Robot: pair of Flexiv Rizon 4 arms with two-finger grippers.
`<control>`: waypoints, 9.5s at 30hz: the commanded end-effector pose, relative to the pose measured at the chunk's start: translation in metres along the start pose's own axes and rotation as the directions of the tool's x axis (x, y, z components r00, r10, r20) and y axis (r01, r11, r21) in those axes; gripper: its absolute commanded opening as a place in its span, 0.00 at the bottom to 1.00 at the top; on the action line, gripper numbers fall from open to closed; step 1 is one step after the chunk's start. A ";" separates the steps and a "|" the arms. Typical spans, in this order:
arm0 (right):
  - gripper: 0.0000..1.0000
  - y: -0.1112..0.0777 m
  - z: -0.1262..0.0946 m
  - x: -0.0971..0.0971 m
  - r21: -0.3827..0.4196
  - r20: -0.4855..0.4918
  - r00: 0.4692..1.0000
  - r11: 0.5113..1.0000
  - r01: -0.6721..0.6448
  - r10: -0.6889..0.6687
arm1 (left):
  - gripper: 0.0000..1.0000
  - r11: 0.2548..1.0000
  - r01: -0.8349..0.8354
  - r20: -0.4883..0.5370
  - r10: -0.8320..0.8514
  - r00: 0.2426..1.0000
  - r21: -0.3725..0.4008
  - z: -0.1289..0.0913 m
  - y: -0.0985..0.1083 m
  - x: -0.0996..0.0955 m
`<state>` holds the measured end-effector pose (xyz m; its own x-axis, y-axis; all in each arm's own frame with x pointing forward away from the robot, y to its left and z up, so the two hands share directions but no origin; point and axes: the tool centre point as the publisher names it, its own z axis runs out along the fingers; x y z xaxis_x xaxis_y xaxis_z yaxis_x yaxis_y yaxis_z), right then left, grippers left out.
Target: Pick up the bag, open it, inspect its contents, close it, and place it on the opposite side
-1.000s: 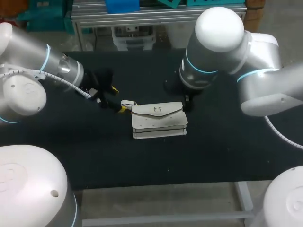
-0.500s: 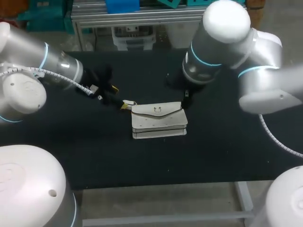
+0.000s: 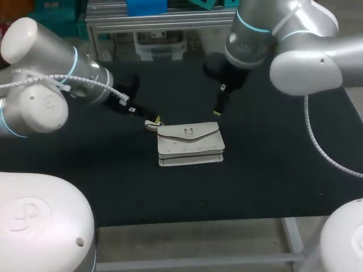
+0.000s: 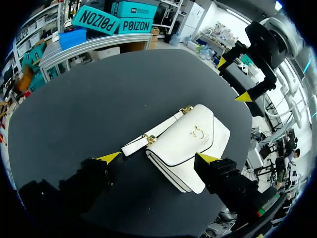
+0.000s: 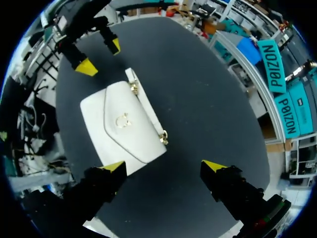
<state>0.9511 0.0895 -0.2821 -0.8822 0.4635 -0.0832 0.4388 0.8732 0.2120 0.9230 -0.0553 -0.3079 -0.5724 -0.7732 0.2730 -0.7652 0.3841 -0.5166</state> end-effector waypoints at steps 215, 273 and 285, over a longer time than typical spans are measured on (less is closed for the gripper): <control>0.00 0.009 0.093 0.056 0.058 -0.824 0.118 0.290 -0.955 0.555 | 0.13 0.673 0.651 -0.469 -0.728 0.500 -0.350 0.082 0.024 0.047; 1.00 -0.002 0.086 0.051 -0.039 -0.809 0.225 0.332 -0.943 0.544 | 0.75 0.695 0.672 -0.494 -0.691 0.527 -0.255 0.048 0.030 0.039; 1.00 0.005 0.089 0.054 -0.031 -0.828 0.201 0.316 -0.948 0.523 | 0.58 0.705 0.662 -0.514 -0.678 0.525 -0.254 0.041 0.035 0.043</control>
<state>0.9206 0.1314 -0.3674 -0.0866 0.4327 0.8974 0.9701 -0.1683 0.1748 0.8856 -0.0976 -0.3464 0.0677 -0.4126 0.9084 -0.9939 -0.1074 0.0253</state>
